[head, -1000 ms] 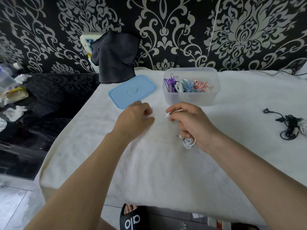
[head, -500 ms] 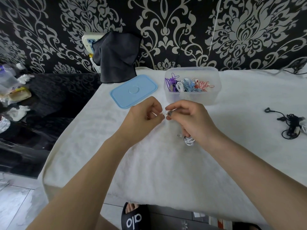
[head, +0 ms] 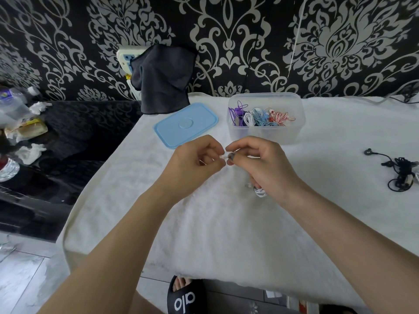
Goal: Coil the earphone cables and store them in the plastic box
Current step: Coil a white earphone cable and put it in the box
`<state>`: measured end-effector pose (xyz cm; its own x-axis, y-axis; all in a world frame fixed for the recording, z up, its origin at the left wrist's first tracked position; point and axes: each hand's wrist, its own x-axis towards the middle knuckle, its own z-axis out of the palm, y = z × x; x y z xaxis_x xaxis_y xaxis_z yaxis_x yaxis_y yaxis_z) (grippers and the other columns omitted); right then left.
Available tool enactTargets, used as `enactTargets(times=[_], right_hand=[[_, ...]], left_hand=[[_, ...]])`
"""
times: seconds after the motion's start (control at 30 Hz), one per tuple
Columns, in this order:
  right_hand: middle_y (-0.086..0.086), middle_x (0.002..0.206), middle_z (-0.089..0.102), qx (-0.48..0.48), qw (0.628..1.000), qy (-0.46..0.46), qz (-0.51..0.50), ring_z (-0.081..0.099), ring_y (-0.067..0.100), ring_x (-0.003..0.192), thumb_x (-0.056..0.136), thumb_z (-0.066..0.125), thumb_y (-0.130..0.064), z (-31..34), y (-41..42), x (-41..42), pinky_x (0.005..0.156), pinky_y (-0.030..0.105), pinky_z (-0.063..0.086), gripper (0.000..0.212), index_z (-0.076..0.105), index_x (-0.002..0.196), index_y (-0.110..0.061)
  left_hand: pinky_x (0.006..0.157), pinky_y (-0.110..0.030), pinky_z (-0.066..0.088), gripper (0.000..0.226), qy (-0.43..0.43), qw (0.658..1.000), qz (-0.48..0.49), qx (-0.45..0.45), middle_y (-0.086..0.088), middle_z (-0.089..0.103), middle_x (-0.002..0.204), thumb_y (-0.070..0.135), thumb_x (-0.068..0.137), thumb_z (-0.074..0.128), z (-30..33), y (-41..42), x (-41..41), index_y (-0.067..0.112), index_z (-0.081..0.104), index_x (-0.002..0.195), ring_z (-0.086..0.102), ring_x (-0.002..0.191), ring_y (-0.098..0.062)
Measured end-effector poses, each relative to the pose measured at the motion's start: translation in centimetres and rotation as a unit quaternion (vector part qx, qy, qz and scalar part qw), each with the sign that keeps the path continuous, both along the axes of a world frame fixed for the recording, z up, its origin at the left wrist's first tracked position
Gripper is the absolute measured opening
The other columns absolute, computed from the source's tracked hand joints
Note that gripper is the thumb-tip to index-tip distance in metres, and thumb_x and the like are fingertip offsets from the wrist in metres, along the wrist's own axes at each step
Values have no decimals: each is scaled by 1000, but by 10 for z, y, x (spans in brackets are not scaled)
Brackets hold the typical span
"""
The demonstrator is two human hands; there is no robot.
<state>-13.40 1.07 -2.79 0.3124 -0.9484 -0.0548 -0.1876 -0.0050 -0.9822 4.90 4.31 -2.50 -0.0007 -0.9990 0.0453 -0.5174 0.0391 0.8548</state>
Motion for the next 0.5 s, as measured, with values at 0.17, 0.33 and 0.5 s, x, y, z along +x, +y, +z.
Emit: enactTargets(times=[0.17,0.33,0.5], right_hand=[[3,84,76,-2,1000,9,1,46,4,35,90,69,-14,0,1,0,41,15,32,8,73,93,-20],[3,81,76,8,1000,-7,-2,43,6,34,88,72,-18,0,-1,-2,41,18,32,4,74,90,-20],[7,79,76,41,998,-47,8,39,8,35,88,72,-15,2,-3,-4,40,20,32,5,74,93,-15]], left_hand=[[72,-25,53,15,8,1000,-5,-5,-9,74,84,3,87,75,1,1,0,14,69,95,63,70,-15],[87,-44,58,18,0,1000,-12,-18,-1,78,88,2,89,73,3,3,1,14,74,102,73,85,-19],[90,-47,57,19,-3,999,-21,-24,2,79,92,0,92,67,9,5,2,13,76,103,75,91,-13]])
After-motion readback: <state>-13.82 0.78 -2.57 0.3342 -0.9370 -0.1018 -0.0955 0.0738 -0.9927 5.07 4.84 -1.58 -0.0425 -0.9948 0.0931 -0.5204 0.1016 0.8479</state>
